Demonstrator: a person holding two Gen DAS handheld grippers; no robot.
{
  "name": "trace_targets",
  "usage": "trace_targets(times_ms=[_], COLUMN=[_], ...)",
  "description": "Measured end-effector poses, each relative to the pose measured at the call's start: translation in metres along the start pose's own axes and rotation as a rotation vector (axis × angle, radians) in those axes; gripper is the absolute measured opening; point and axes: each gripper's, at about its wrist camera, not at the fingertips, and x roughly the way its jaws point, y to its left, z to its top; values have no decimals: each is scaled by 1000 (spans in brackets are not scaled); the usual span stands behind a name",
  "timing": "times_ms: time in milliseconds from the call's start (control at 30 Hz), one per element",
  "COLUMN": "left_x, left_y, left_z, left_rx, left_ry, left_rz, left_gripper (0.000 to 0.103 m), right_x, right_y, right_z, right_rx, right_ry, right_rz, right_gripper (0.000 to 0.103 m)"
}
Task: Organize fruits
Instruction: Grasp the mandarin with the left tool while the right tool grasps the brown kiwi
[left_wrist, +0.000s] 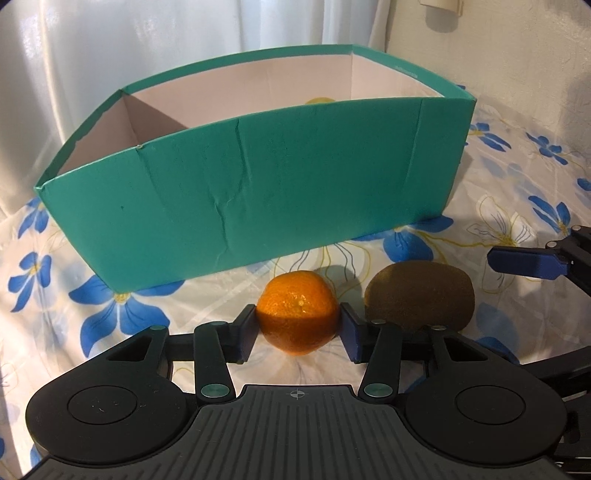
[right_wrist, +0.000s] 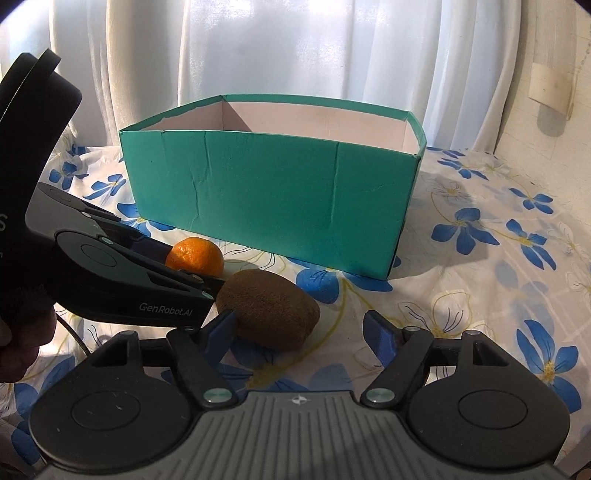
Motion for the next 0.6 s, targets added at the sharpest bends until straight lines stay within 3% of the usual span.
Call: trace_targets(times_ms=[167, 333, 600], left_x=[-2, -6, -6], left_y=[9, 19, 17], left_z=[-1, -5, -4], left_rx=[-35, -66, -71], left_ry=[8, 20, 24], left_rz=[30, 47, 59], left_gripper=[51, 51, 51], right_x=[11, 23, 27], right_y=[8, 12, 12], right_z=[2, 1, 5], right_rx=[-16, -15, -22], right_ry=[17, 48, 38], right_rz=[23, 50, 65], right_gripper=[74, 54, 55])
